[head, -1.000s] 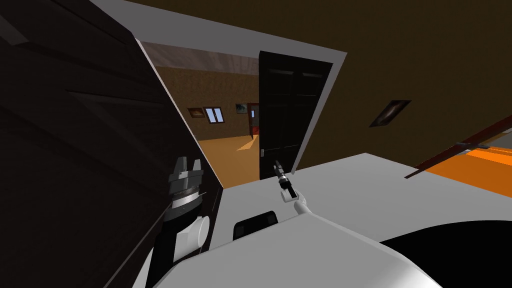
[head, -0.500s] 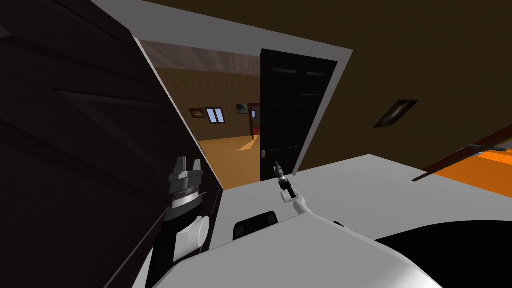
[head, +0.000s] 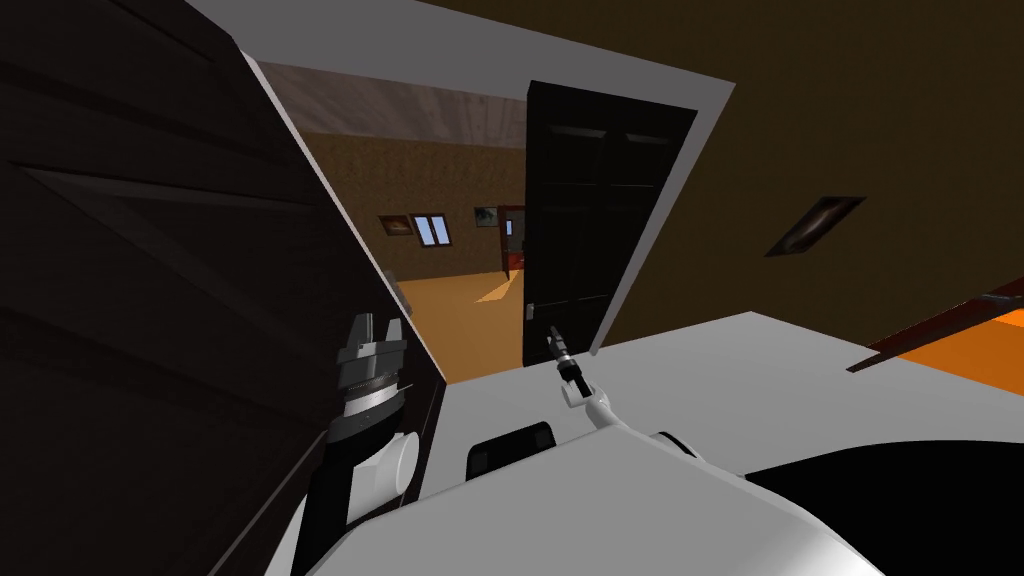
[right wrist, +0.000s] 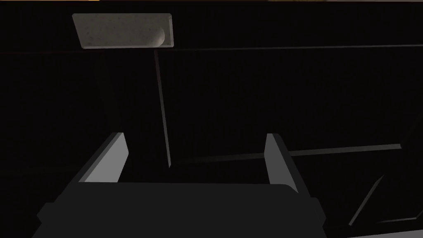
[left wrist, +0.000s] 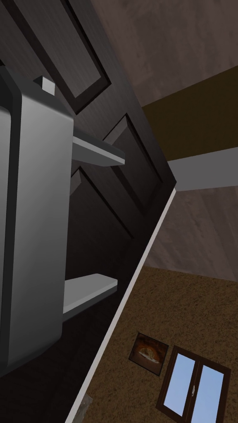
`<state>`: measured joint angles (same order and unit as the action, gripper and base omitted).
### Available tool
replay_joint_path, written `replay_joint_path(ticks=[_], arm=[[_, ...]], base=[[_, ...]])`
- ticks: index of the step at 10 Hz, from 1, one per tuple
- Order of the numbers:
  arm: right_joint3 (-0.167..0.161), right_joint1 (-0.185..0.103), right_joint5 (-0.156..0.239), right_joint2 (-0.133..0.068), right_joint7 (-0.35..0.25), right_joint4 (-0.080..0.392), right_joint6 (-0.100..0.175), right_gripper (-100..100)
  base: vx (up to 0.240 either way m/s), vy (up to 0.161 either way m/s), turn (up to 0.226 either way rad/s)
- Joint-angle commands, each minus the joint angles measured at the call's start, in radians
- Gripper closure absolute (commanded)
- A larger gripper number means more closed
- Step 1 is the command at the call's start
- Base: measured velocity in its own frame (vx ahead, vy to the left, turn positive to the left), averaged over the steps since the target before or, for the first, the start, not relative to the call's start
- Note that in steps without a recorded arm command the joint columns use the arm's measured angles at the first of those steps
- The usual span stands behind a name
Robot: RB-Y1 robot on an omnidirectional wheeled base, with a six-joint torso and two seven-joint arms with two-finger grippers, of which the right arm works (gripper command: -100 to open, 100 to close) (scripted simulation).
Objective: Pull the door open
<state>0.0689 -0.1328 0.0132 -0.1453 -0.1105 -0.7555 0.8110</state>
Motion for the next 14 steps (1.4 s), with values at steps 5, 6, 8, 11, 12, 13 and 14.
replay_joint_path(ticks=[5, 6, 8, 11, 12, 13, 14], arm=[[0.009, -0.053, -0.006, -0.005, -0.012, 0.135, 0.031, -100], [0.010, -0.062, -0.007, -0.006, -0.014, 0.157, 0.036, -100], [0.014, -0.084, -0.010, -0.008, -0.019, 0.212, 0.049, -100], [0.017, -0.103, -0.012, -0.010, -0.024, 0.261, 0.060, -100], [0.018, -0.108, -0.012, -0.010, -0.025, 0.274, 0.063, -100], [0.020, -0.118, -0.013, -0.011, -0.027, 0.300, 0.069, -100], [0.021, -0.123, -0.014, -0.011, -0.028, 0.312, 0.071, -100]], base=[[0.093, -0.005, 0.023], [0.100, -0.016, 0.016], [0.097, -0.005, 0.022], [0.089, -0.006, 0.017], [0.064, -0.013, 0.012], [0.079, -0.010, 0.021], [0.077, -0.005, 0.017]])
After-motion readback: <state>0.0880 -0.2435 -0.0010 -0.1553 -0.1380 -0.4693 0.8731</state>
